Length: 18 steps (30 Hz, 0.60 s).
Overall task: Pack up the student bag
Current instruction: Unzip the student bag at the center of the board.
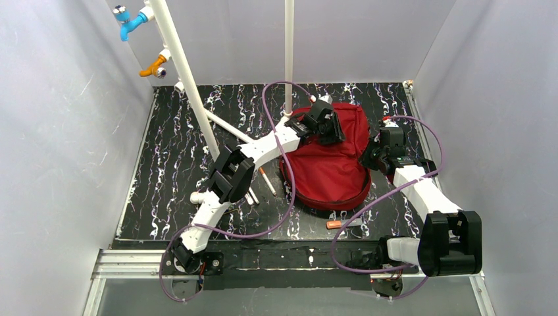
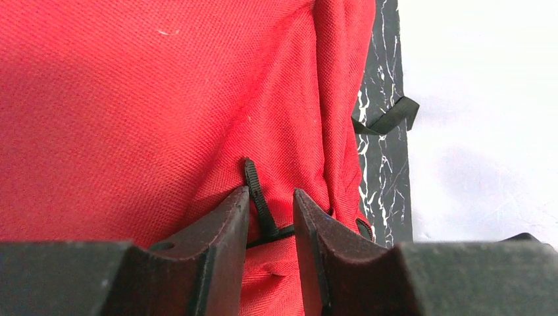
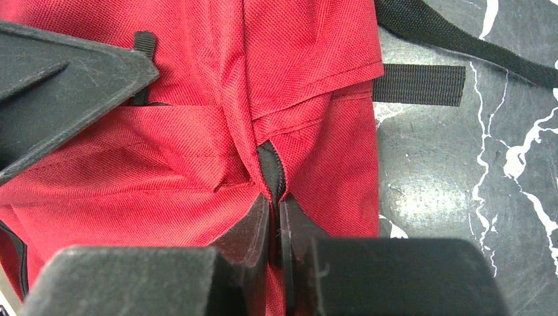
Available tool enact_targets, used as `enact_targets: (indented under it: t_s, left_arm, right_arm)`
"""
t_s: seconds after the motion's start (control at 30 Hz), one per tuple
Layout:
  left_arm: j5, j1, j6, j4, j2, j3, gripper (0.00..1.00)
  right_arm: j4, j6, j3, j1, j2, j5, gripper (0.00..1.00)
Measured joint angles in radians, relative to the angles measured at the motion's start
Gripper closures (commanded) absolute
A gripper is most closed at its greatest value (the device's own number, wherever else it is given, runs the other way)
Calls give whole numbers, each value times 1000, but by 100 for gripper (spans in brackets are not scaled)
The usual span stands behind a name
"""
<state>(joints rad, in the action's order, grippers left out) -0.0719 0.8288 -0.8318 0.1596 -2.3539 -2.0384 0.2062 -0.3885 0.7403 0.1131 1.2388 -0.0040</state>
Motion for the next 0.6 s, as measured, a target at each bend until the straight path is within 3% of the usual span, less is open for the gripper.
enact_targets:
  t_s: [0.17,0.4,0.5,0.6]
  left_arm:
    - [-8,6,-1,-11,-14,-8,82]
    - [10,8,26,-3,-15,-8,85]
    - [13,10,34,-2,-20,-14,100]
    - [10,11,57,-7,-30,-19,100]
  right_arm:
    - [0,0,0,0,0,0,99]
    - [0,-1,0,0,0,-7,99]
    - [0,-1,0,-1,0,-7,99]
    - [0,-3,0,-1,0,-6,99]
